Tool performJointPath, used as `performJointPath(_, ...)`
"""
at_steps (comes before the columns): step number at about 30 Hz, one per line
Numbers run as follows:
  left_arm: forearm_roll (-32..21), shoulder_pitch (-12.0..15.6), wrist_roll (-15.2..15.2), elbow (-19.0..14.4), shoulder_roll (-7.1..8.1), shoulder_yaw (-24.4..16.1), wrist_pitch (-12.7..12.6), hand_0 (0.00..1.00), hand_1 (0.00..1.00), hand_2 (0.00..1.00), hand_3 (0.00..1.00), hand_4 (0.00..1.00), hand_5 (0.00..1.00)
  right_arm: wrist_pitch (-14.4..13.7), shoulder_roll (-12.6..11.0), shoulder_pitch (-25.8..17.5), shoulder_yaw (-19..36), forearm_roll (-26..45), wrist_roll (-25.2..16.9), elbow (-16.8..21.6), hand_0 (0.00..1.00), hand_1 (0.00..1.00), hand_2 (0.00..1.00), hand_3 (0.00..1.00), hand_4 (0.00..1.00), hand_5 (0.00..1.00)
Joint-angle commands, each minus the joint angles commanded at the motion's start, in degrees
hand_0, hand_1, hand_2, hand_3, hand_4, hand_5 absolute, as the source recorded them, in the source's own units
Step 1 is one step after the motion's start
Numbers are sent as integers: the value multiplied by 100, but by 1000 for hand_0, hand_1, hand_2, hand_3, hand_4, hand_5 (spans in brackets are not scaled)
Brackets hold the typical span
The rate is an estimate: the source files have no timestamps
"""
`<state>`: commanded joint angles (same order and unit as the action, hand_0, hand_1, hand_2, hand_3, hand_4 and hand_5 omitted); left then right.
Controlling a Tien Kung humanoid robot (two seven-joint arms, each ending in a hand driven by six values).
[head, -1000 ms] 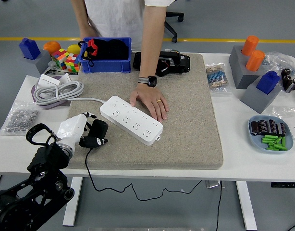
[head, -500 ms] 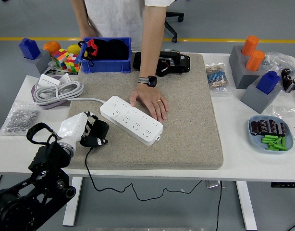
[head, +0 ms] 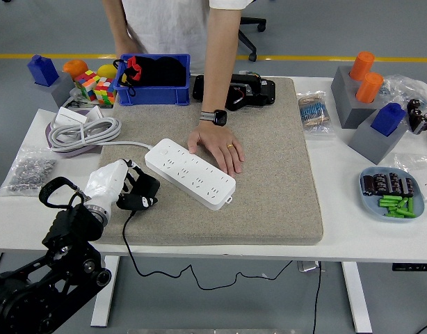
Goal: Press the white button,pick up the black plug,place it near the board,insert it into the board
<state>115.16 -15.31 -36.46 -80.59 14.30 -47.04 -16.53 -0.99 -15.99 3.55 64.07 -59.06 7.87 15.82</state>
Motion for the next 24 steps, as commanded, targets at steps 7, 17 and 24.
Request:
performJointPath(7, 6, 10, -10, 18, -9, 38, 21, 225, 403, 404, 559, 802, 2, -11, -3, -15, -17, 4, -11, -1, 632, 629, 608, 596, 682, 410)
performJointPath(17, 167, 26, 32, -27, -17, 6, 60, 296, 382, 374, 567, 705, 2, -27, 4, -34, -16, 8, -29, -1, 629, 627, 607, 596, 683, 403)
performJointPath(24, 183, 20, 215, -145, 30, -79, -72, 287, 373, 365, 567, 682, 2, -40, 14, -26, 23, 6, -44, 2, 629, 626, 608, 595, 682, 401)
